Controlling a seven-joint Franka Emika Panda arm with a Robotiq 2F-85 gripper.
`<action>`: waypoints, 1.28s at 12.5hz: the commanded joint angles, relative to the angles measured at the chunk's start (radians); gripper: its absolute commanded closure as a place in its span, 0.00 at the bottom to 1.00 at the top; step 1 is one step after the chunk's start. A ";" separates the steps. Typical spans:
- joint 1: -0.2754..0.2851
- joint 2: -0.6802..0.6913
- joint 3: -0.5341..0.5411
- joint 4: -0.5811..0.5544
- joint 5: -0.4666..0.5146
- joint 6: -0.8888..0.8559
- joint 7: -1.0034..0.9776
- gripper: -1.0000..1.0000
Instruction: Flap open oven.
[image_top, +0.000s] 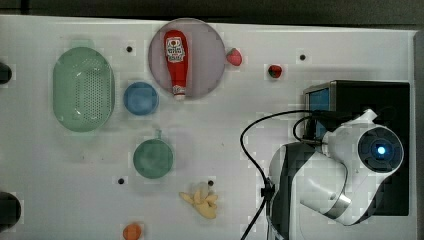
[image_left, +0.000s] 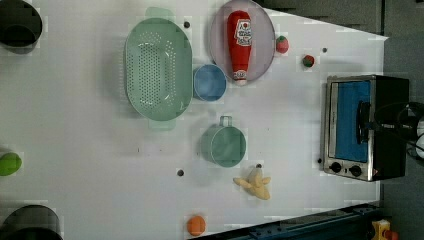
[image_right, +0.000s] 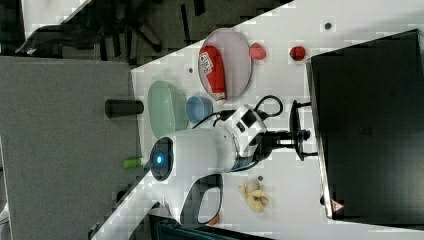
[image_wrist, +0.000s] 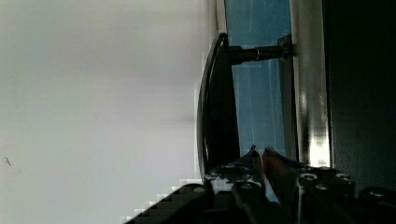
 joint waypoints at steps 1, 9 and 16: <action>0.023 0.012 0.009 -0.008 -0.009 0.008 -0.025 0.82; 0.096 0.022 0.120 -0.074 -0.364 0.008 0.425 0.82; 0.129 0.137 0.234 -0.077 -0.677 -0.007 0.843 0.82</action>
